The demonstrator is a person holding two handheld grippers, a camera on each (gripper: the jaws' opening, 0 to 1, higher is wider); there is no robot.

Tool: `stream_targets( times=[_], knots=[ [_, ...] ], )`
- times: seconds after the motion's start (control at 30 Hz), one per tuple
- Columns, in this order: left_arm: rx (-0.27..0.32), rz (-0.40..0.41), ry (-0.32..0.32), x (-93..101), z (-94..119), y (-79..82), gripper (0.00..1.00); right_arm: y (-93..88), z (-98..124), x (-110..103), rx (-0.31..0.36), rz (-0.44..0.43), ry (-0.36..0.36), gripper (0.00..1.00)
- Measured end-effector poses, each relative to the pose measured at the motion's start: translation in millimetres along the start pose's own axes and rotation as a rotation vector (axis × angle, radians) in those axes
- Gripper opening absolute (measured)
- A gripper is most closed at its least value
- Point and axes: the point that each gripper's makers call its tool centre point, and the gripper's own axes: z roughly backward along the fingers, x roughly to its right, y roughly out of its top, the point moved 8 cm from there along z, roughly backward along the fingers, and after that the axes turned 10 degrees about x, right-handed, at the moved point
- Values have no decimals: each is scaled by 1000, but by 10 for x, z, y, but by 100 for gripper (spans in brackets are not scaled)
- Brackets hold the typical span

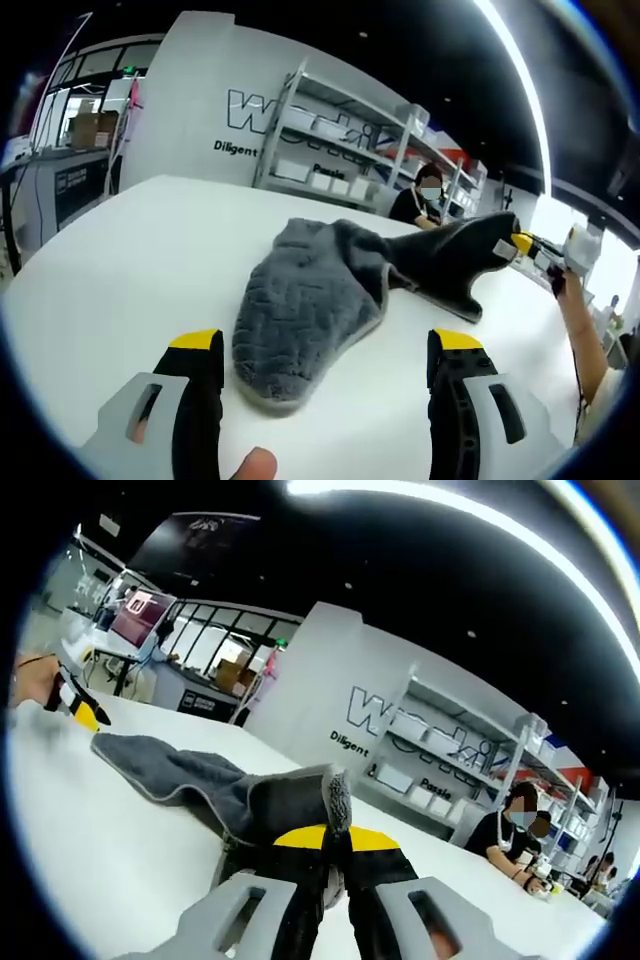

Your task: Fold the towel on the table until its edges align and the towel forms a compact rectangular stack.

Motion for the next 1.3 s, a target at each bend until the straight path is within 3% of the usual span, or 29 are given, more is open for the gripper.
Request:
stream_targets(
  times=[0.4,0.6,1.3],
  knots=[
    [-17,-9,1,89,109,-117,82,-607,167,256,-86,-79,-82,2],
    [-2,-29,-18,148,138,-50,82,-851,190,235,-143,-89,-83,2],
    [-29,-51,-6,70,83,-40,82,-1271,300,219,-313,-50,-57,4]
  ],
)
